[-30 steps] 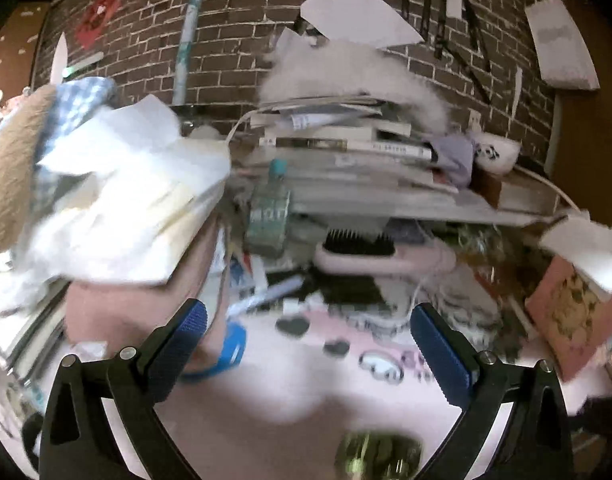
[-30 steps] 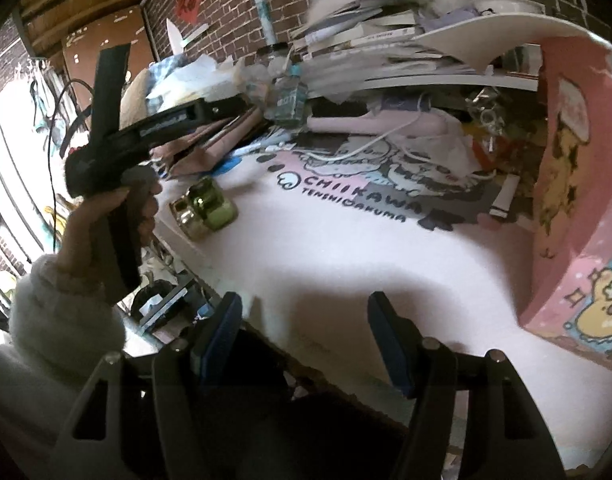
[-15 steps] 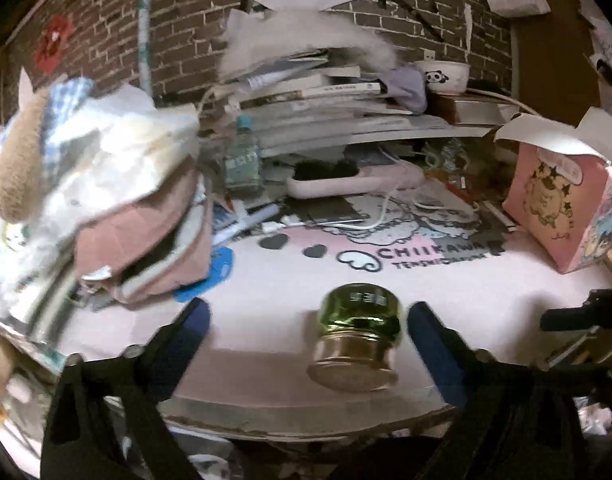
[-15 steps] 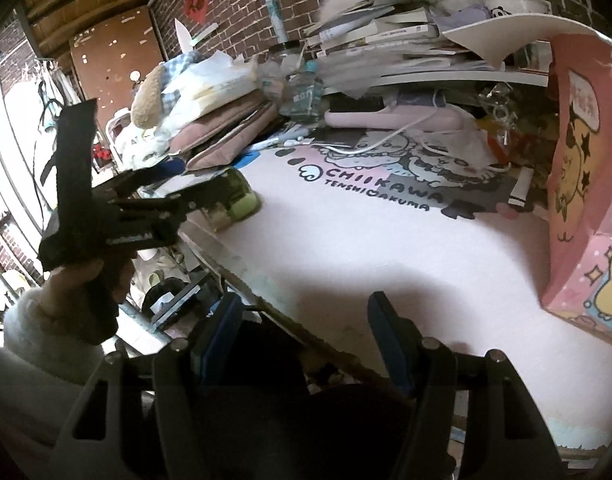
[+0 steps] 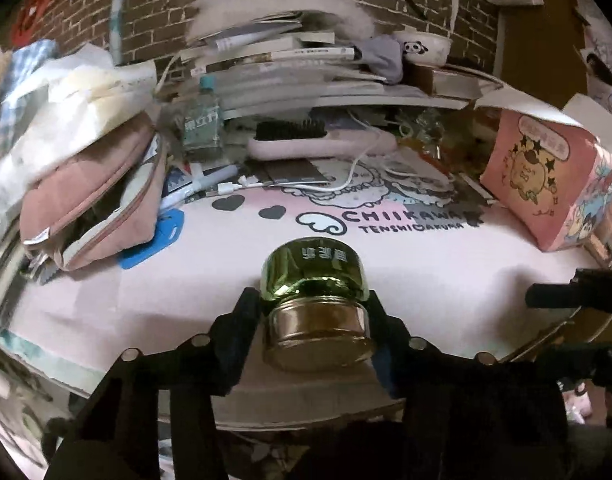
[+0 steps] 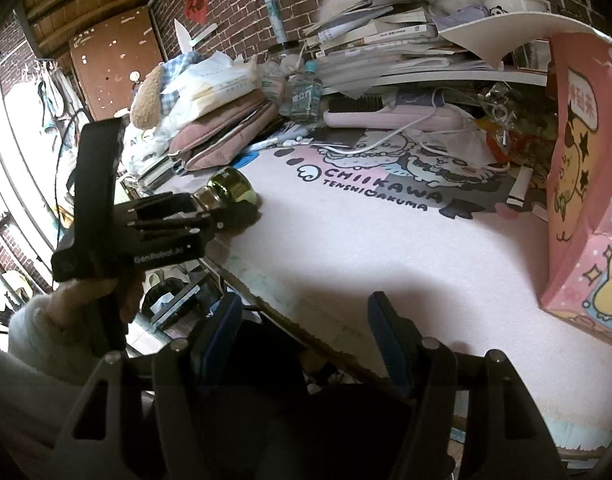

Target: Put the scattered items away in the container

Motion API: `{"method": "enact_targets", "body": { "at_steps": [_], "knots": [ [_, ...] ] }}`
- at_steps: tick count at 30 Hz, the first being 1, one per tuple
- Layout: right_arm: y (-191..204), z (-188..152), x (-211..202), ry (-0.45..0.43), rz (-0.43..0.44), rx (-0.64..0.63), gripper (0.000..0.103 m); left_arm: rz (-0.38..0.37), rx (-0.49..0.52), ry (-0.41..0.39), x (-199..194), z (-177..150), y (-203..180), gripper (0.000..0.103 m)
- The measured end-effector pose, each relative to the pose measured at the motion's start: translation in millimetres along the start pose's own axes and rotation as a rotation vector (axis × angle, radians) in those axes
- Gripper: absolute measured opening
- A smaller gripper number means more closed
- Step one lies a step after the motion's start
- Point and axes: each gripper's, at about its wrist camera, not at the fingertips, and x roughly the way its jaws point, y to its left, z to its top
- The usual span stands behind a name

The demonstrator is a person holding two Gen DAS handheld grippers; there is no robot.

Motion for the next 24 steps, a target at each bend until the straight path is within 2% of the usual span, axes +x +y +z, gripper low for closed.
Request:
{"method": "enact_targets", "body": {
  "at_steps": [11, 19, 24],
  "knots": [
    [-0.7, 0.8, -0.6, -0.001, 0.002, 0.002, 0.062, -0.005, 0.022, -0.017, 0.4, 7.9, -0.5, 0.042],
    [-1.5, 6.1, -5.9, -0.019, -0.012, -0.013, 0.062, -0.017, 0.055, -0.053, 4.8, 42.4, -9.4, 0.042],
    [-5.6, 9.3, -13.8, -0.033, -0.034, -0.019, 0.062, -0.057, 0.085, -0.066, 10.8, 71.5, -22.1, 0.042]
  ]
}}
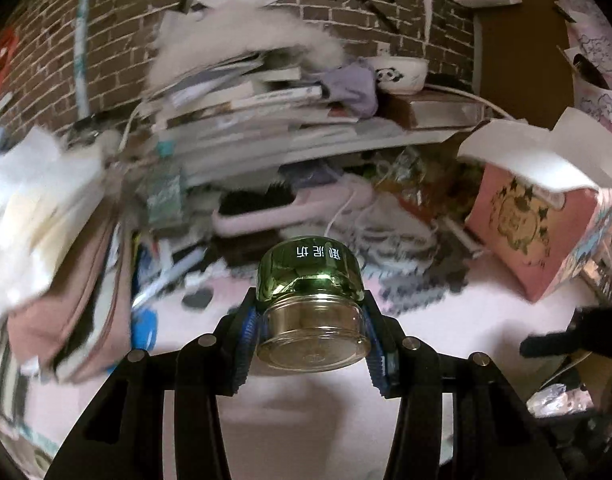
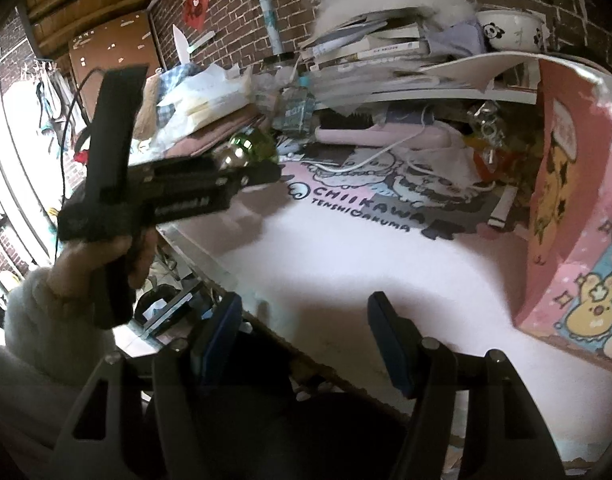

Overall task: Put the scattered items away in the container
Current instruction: 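Carry the green jar into the white box and open the left gripper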

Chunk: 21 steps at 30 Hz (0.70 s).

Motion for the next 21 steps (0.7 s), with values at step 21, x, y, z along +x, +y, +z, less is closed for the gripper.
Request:
{"method": "enact_targets", "body": {
  "at_steps": [21],
  "knots": [
    [-22.6, -2.1, -15.9, -0.025, -0.035, 0.044, 0.062, -0.05, 0.123, -0.068, -4.6, 70.8, -39.2, 0.042]
  ]
}}
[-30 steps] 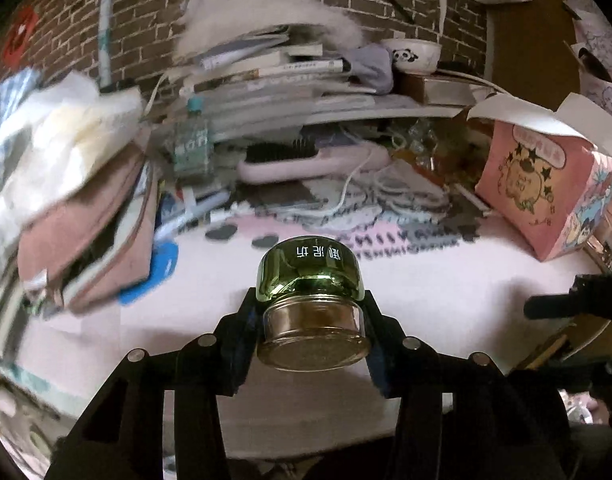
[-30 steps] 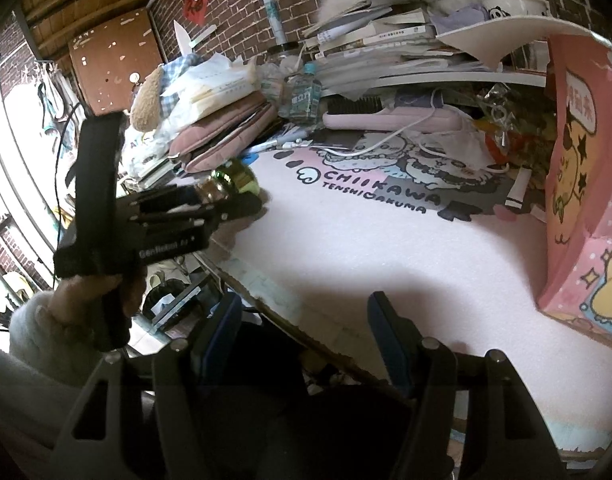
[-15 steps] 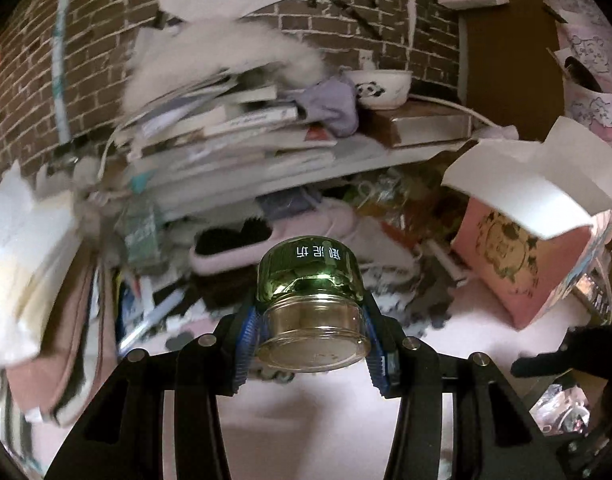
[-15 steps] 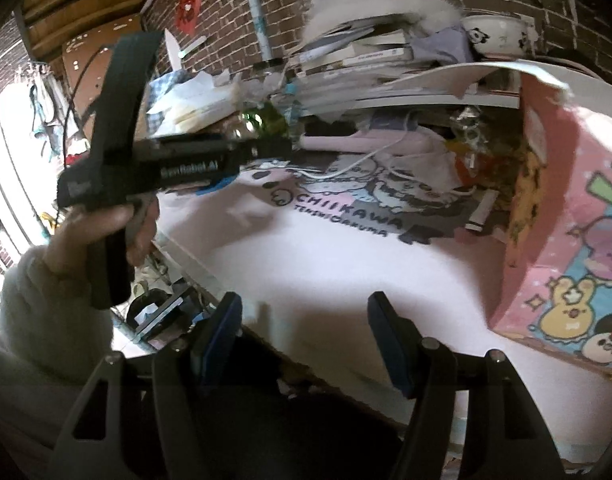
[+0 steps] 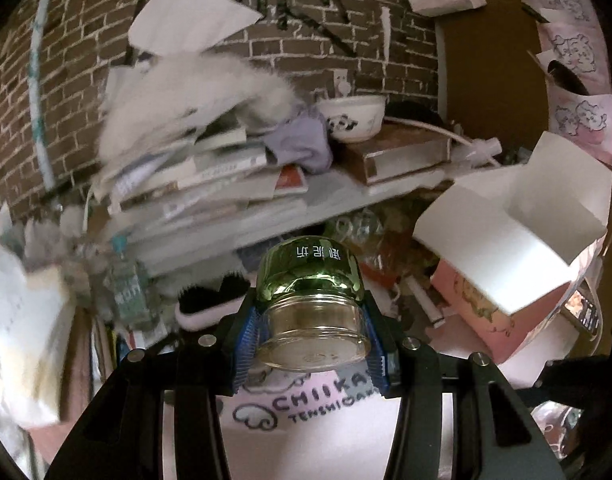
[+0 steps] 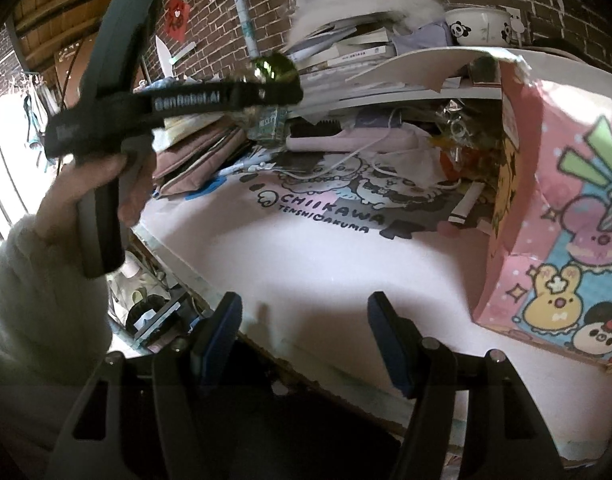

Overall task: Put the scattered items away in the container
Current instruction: 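Carry the green jar into the white box and open the left gripper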

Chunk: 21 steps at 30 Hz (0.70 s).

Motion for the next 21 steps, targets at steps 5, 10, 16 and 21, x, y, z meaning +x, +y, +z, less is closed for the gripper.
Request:
{"method": "enact_targets", "body": {
  "at_steps": [5, 10, 16, 21],
  "knots": [
    [-0.7, 0.0, -1.2, -0.004, 0.001, 0.003, 0.062, -0.02, 0.046, -0.024, -5.4, 19.7, -13.1, 0.042],
    [-0.6, -0.3, -2.5, -0.008, 0.002, 0.005, 0.062, -0.072, 0.092, -0.036, -5.7, 37.1, -32.1, 0.042],
    [-2.8, -1.9, -6.6, -0.016, 0.005, 0.009, 0.062, -0.136, 0.148, -0.04, 0.2, 55.6, -61.9, 0.042],
    [-5.9, -4.2, -11.5, -0.023, 0.001, 0.014, 0.062, -0.207, 0.205, -0.034, 8.6, 70.0, -92.9, 0.042]
  ]
}}
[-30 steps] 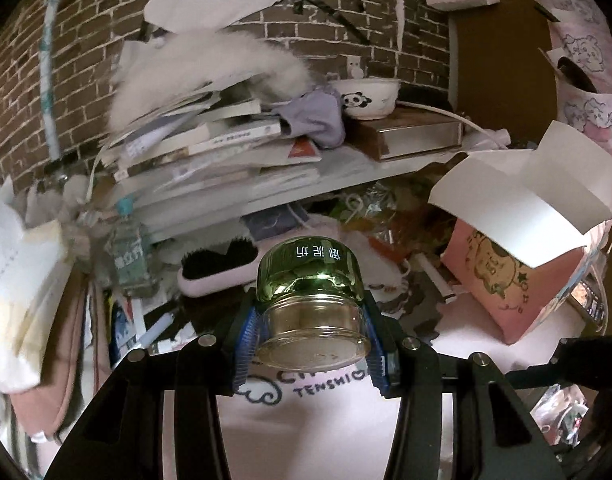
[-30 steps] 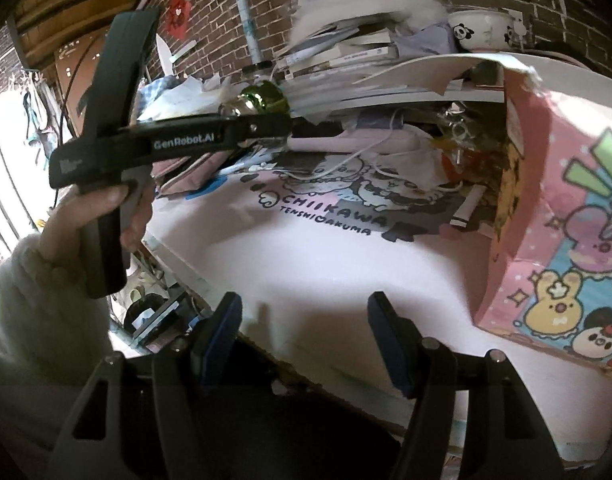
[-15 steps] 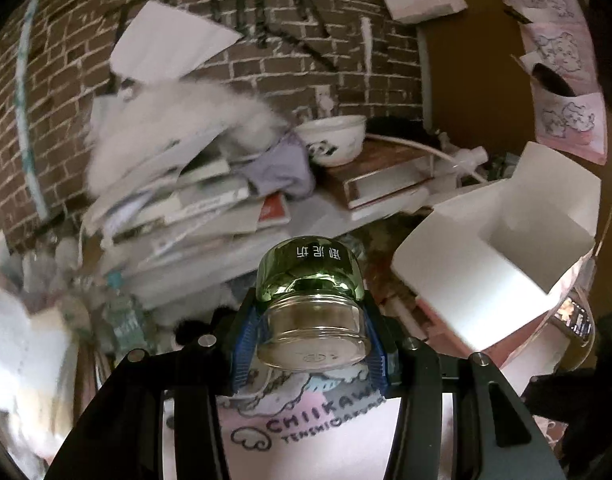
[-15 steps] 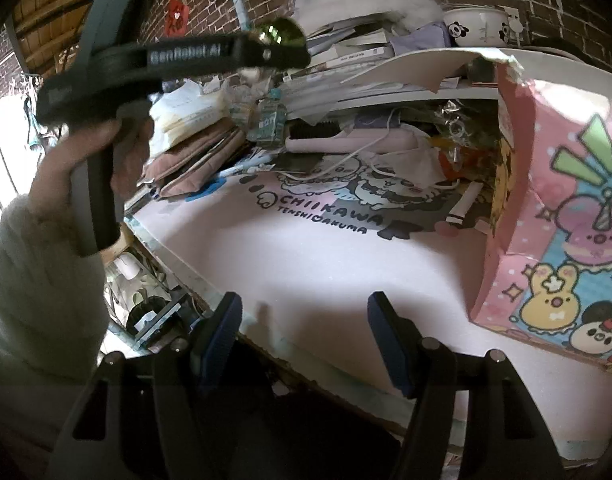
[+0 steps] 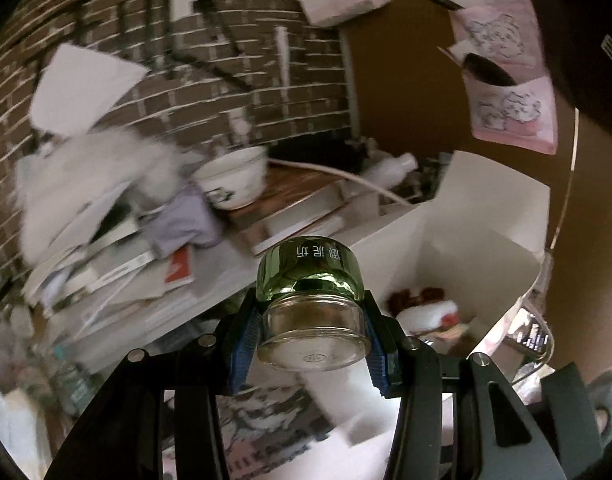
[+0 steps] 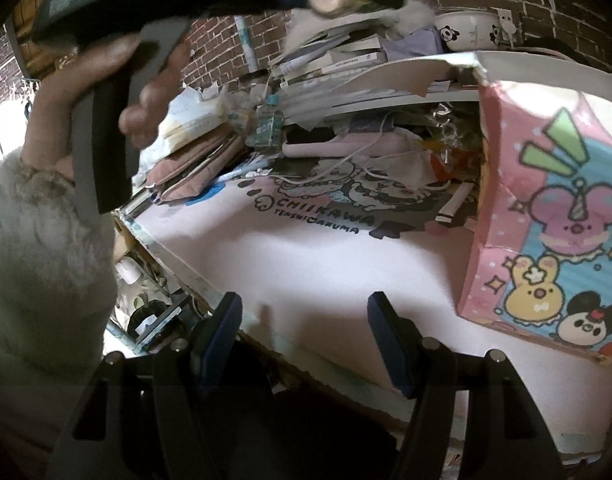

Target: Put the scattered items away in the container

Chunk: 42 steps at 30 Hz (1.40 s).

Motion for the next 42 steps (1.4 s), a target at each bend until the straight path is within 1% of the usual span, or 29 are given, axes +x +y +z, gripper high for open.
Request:
{"method": "enact_targets", "body": {
  "at_steps": [4, 7, 9, 11, 13, 17, 21, 25, 31, 32, 34, 36, 39, 40, 41, 42],
  "knots": [
    [-2.9, -2.6, -3.5, -0.002, -0.005, 0.004, 0.062, -0.073, 0.03, 0.017, 13.2, 11.4, -18.1, 0.042],
    [-5.4, -4.5, -6.8, -0.003, -0.009, 0.009, 0.062, -0.096, 0.064, 0.034, 22.2, 16.5, -31.4, 0.042],
    [-7.6, -5.0, -8.5, -0.006, -0.012, 0.013, 0.062, -0.146, 0.066, 0.051, 28.9, 19.5, -38.0, 0.042],
    [-9.3, -6.0, -10.1, -0.007, -0.014, 0.017, 0.062, -0.171, 0.072, 0.068, 35.1, 21.1, -43.4, 0.042],
    [-11.6, -6.7, -12.0, -0.01, -0.016, 0.023, 0.062, -0.178, 0.084, 0.085, 41.0, 21.0, -49.2, 0.042],
    [-15.1, -8.9, -14.0, -0.012, -0.014, 0.031, 0.062, -0.221, 0.099, 0.138, 54.9, 19.0, -59.9, 0.042],
    [-16.7, -10.3, -14.5, -0.011, -0.009, 0.033, 0.062, -0.234, 0.116, 0.173, 65.0, 17.6, -68.2, 0.042],
    [-17.7, -11.2, -14.3, -0.01, -0.007, 0.036, 0.062, -0.249, 0.138, 0.226, 77.3, 14.4, -75.7, 0.042],
    [-20.1, -11.6, -15.4, -0.01, -0.011, 0.043, 0.062, -0.274, 0.113, 0.242, 82.2, 13.6, -73.7, 0.044],
    [-20.6, -11.5, -15.5, -0.01, -0.011, 0.044, 0.062, -0.274, 0.113, 0.24, 81.9, 13.5, -73.7, 0.046],
    [-21.5, -11.7, -16.1, -0.009, -0.012, 0.043, 0.062, -0.265, 0.112, 0.228, 80.3, 13.9, -73.1, 0.055],
    [-21.6, -11.5, -15.9, -0.009, -0.013, 0.044, 0.062, -0.226, 0.112, 0.206, 77.1, 13.6, -72.6, 0.073],
    [-21.4, -11.5, -16.2, -0.009, -0.014, 0.042, 0.062, -0.212, 0.113, 0.187, 73.0, 13.3, -70.9, 0.078],
    [-21.4, -11.5, -16.3, -0.008, -0.014, 0.043, 0.062, -0.201, 0.115, 0.179, 71.4, 13.1, -70.0, 0.079],
    [-21.9, -11.3, -16.0, -0.008, -0.014, 0.043, 0.062, -0.183, 0.117, 0.169, 69.3, 12.7, -69.4, 0.083],
    [-22.1, -11.2, -15.9, -0.007, -0.014, 0.044, 0.062, -0.169, 0.12, 0.16, 67.5, 12.4, -68.8, 0.085]
  ]
}}
